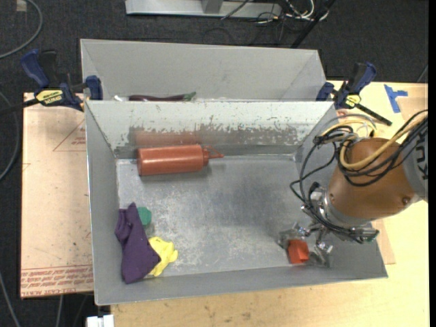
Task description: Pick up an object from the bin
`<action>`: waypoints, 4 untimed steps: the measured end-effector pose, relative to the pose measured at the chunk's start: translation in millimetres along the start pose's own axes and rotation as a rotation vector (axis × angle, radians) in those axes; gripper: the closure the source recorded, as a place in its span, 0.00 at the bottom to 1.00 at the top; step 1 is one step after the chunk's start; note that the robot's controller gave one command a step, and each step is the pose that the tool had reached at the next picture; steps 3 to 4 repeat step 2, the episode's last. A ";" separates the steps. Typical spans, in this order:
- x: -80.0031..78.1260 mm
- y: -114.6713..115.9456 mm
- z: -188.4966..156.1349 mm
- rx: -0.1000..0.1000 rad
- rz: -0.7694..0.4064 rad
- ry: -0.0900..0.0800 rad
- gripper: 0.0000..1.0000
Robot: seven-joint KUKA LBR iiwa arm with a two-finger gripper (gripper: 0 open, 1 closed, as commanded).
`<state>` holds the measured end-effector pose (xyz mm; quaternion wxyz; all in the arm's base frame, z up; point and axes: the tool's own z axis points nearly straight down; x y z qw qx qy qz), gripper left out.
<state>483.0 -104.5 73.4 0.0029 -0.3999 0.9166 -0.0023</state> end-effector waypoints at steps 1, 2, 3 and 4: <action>0.0 0.0 0.0 0.000 0.000 0.000 1.00; -9.0 -19.7 -197.2 -0.002 0.081 -0.001 1.00; -9.0 -19.7 -197.2 -0.002 0.081 -0.001 1.00; -9.0 -19.7 -197.2 -0.002 0.081 -0.001 1.00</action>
Offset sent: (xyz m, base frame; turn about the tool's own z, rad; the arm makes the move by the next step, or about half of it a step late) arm 0.0196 -0.0077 0.2092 0.0821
